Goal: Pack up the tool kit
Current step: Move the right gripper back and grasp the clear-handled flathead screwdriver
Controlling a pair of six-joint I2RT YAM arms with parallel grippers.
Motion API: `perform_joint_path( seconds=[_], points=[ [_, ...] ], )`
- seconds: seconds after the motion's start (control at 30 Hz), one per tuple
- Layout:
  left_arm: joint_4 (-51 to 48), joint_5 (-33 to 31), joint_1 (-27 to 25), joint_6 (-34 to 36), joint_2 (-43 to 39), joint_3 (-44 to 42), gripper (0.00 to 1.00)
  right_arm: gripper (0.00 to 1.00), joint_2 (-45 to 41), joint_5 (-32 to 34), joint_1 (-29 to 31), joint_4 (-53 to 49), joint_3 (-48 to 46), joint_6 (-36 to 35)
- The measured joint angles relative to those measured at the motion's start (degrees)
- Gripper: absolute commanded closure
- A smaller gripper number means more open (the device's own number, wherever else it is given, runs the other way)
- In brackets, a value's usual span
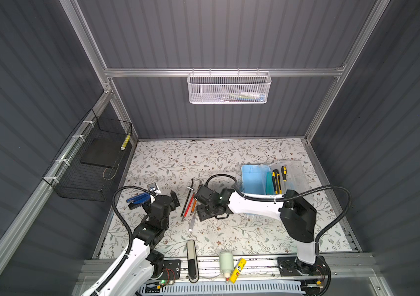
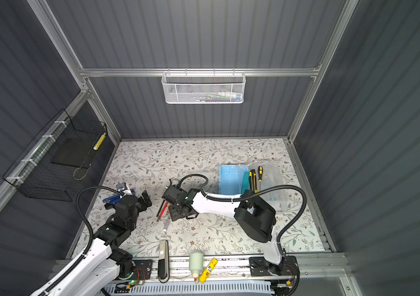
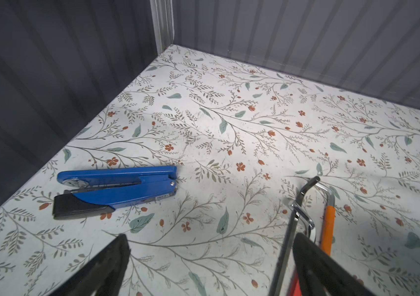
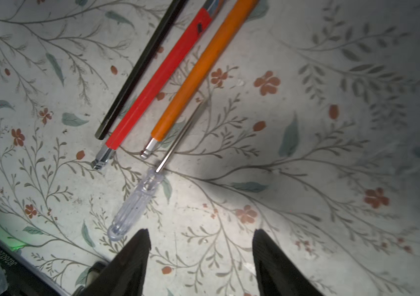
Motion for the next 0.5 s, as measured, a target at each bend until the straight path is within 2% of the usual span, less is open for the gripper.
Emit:
perform_joint_path(
  seconds=[0.27,0.5],
  points=[
    [-1.29,0.15,2.38,-1.49,-0.9,-0.26,0.01,0.34,6.43,-0.83,1.77,0.33,6.8,1.03],
    [-1.27,1.07,2.73,-1.49,-0.13,-0.26,0.01,0.35,11.61,-0.5,2.45,-3.69,12.07,0.98]
  ],
)
